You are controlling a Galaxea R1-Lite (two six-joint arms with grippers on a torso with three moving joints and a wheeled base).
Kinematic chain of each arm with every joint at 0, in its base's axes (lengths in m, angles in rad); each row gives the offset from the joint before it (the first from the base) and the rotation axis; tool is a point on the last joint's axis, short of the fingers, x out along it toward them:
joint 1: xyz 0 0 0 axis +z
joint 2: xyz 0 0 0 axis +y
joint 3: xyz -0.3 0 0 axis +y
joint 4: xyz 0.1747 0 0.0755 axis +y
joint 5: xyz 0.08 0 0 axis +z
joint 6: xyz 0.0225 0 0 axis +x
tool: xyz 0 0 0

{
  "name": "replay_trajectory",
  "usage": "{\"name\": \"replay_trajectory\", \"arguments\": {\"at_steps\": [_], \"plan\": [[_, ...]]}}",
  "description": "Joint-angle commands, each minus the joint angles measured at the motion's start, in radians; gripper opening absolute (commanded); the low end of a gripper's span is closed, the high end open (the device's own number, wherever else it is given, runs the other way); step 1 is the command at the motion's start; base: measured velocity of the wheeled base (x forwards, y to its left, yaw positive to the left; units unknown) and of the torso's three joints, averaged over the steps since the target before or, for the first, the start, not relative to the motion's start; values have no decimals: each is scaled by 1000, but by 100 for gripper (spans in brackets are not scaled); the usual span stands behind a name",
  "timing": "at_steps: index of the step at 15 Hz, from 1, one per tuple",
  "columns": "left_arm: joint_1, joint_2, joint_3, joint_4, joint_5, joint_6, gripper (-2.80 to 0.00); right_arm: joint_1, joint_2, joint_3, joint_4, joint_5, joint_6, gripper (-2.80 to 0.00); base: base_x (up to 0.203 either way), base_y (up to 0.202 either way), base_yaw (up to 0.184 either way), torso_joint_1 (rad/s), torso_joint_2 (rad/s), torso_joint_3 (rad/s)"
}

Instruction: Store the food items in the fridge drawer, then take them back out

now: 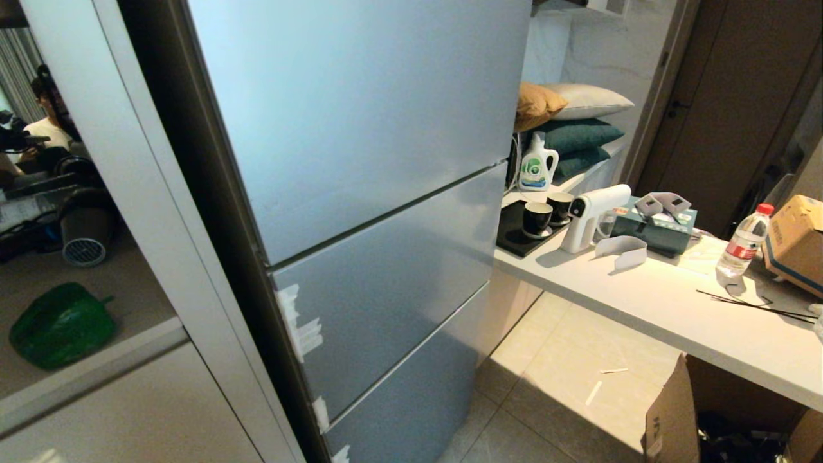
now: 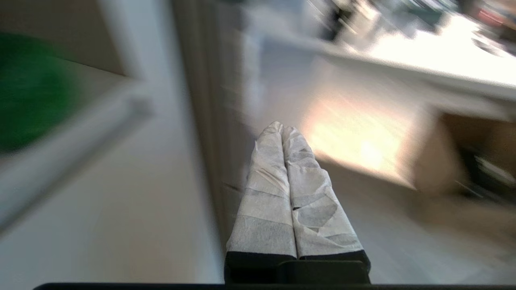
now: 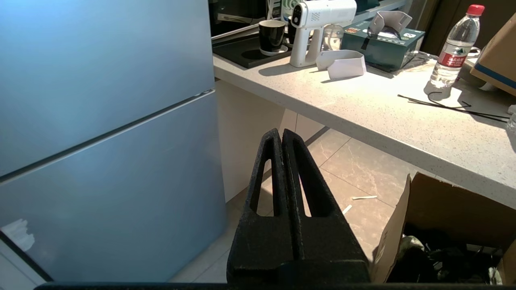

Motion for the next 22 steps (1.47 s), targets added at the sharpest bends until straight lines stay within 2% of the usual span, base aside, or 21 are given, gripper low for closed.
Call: {"name": "replay_trajectory", "arguments": {"at_steps": [1, 4, 5, 6, 8, 9, 10, 14, 18, 22], "plan": [[-33, 399, -56, -46, -83, -17, -280, 0, 1, 31, -2, -1, 2, -280, 0, 0, 0, 0, 0, 0], [-78, 728, -117, -191, -132, -23, -280, 0, 1, 31, -2, -1, 2, -280, 0, 0, 0, 0, 0, 0], [-92, 816, -140, -248, -114, -19, -280, 0, 1, 31, -2, -1, 2, -280, 0, 0, 0, 0, 0, 0], [-111, 896, -165, -312, -52, -15, -280, 0, 1, 31, -2, -1, 6, -280, 0, 0, 0, 0, 0, 0], [-173, 995, -196, -488, 161, -10, -280, 0, 1, 31, -2, -1, 9, -280, 0, 0, 0, 0, 0, 0], [-201, 1018, -198, -546, 236, -9, -280, 0, -1, 31, -2, -1, 9, -280, 0, 0, 0, 0, 0, 0], [-221, 1030, -196, -578, 279, -15, -280, 0, 1, 31, -2, -1, 9, -280, 0, 0, 0, 0, 0, 0], [-223, 1041, -193, -590, 293, -21, -280, 0, 1, 31, -2, -1, 12, -280, 0, 0, 0, 0, 0, 0], [-212, 1041, -194, -596, 332, -55, -280, 0, 1, 31, -2, -1, 12, -280, 0, 0, 0, 0, 0, 0], [-213, 1071, -207, -623, 340, -87, -280, 0, 1, 31, -2, -1, 14, -280, 0, 0, 0, 0, 0, 0]]}}
